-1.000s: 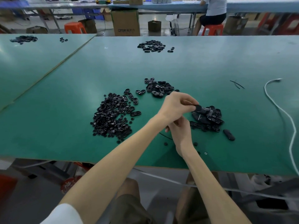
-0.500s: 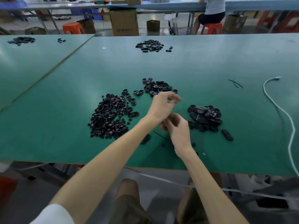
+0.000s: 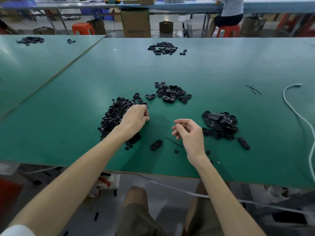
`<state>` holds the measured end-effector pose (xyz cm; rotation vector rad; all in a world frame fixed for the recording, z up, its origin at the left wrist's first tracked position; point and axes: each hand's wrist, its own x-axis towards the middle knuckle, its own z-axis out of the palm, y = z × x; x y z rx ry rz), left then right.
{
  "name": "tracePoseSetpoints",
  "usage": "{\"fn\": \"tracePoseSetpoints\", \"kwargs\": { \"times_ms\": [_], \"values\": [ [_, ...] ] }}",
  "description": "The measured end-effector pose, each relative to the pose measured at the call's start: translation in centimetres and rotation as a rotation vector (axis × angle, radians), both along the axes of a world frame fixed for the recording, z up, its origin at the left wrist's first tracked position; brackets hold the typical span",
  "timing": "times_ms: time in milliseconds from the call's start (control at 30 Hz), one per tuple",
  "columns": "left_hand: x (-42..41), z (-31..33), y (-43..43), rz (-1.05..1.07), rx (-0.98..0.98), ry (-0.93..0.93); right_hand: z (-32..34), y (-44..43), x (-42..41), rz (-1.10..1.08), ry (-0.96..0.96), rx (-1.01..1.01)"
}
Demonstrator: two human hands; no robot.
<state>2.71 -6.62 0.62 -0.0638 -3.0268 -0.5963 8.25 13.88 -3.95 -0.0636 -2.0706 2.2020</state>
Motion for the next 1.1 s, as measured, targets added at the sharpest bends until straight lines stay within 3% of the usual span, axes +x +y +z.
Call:
{"fn": "tracePoseSetpoints", "kwargs": {
  "times_ms": [100,233,300,467,567,734,834,1100],
  "values": [
    [0.1,0.4,0.2,0.015,0.109,0.014,0.0,0.0,0.0,0.002,-0.002,-0.002],
    [1.4,1.6,1.4,0.040,0.760,-0.205,0.1,0.0,0.1,0.017,0.009,-0.017],
    [2.2,1.9,2.0,0.006,0.985,-0.305,0.2,-0.1,0.1,0.032,0.022,-0.029],
    [3.7,1.3,2.9,-0.069,1.151,-0.350,0.3,0.0,0.2,0.078,0.026,-0.047],
    [4.0,0.8,2.9,-0.077,1.066,-0.315,0.3,0.1,0.2,0.097,0.028,-0.039],
    [3.1,1.8,0.2,-0.029,0.442,0.013,0.1,0.2,0.1,0.080,0.032,-0.057],
    [2.1,2.3,-2.5,0.018,0.221,0.036,0.0,0.1,0.1,0.089,0.034,-0.047],
    [1.6,0.4,-2.9,-0.029,0.064,-0.087,0.0,0.0,-0.1,0.092,0.028,-0.035]
  ]
}}
